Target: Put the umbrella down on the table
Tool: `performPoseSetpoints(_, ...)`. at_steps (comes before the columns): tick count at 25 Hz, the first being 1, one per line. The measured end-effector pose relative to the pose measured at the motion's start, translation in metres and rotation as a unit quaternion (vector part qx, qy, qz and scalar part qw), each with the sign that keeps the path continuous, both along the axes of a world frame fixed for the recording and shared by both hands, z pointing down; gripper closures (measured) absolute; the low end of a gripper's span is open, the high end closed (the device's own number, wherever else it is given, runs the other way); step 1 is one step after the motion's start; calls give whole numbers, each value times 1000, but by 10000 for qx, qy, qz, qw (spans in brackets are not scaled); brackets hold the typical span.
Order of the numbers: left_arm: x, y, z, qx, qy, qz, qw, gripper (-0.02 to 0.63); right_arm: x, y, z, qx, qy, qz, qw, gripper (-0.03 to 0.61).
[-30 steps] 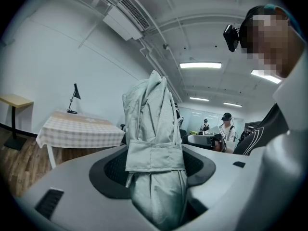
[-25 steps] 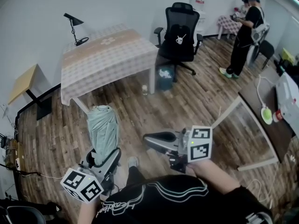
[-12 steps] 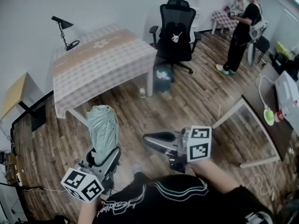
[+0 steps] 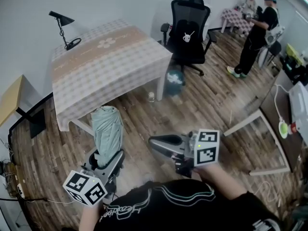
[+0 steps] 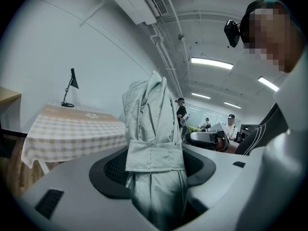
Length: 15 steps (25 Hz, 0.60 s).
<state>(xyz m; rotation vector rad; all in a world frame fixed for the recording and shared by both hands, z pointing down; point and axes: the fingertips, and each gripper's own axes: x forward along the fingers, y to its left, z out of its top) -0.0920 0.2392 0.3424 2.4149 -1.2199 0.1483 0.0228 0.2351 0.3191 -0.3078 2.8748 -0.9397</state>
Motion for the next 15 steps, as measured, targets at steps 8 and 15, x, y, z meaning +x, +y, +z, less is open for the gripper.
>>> performPoseSetpoints(8,-54,-78,20,-168,-53,37,9998,347,-50,-78,18,-131,42,98,9999,566)
performPoseSetpoints(15,-70,-109,37,-263,-63,110,9996,347,-67,-108,31,-187,126,173,9996,566)
